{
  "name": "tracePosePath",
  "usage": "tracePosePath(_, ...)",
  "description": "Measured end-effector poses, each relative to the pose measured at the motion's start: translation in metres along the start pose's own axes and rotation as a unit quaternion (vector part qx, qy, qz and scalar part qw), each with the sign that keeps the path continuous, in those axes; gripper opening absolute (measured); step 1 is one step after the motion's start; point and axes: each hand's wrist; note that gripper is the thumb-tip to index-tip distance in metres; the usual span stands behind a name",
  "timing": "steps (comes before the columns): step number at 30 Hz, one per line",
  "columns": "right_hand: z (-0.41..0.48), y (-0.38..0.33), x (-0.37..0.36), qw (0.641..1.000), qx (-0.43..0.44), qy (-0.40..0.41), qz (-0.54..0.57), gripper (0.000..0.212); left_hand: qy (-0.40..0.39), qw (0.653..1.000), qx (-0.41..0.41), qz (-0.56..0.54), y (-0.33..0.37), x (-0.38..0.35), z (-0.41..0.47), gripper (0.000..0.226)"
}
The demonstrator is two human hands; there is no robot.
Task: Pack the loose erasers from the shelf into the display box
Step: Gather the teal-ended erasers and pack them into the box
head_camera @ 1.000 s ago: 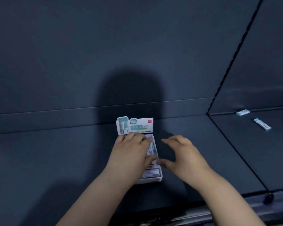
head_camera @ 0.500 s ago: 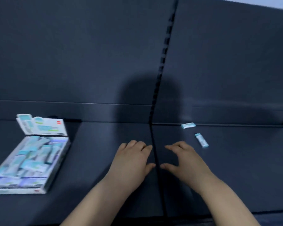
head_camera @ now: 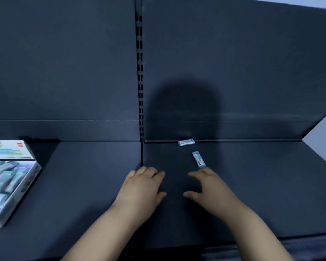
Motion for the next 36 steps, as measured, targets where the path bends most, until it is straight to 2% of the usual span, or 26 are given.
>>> tracePosePath(11,0.011,0.025,0.012,0.999,-0.037,0.01,-0.005,0.068,-0.026,0.999,-0.013,0.024,0.004,-0.008,0.028,0.058)
tracePosePath(15,0.02,0.05,0.026,1.0,-0.022,0.007,-0.017,0.067,-0.008,1.0,-0.003,0.01,0.019,-0.011,0.049,0.057)
tracePosePath(23,0.06,0.088,0.043,0.998,0.03,-0.053,-0.023,0.071,0.011,0.999,0.031,-0.01,0.054,-0.021,0.101,0.046)
tracePosePath(28,0.079,0.093,0.03,0.995,0.061,-0.076,0.001,0.077,0.009,0.999,0.045,-0.009,0.065,-0.033,0.136,0.051)
tracePosePath(32,0.085,0.101,0.024,0.995,0.08,-0.065,0.018,0.072,-0.001,0.999,0.039,-0.007,0.069,-0.044,0.159,0.057)
tracePosePath(36,0.083,0.108,0.027,0.994,0.08,-0.064,0.031,0.069,0.007,0.999,0.04,-0.018,0.075,-0.051,0.171,0.047)
Point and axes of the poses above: each hand's wrist, its own z-axis towards the middle knuckle, its own x-axis out of the back of the hand, y = z × x, and after that the axes turned 14 degrees about x, right-handed
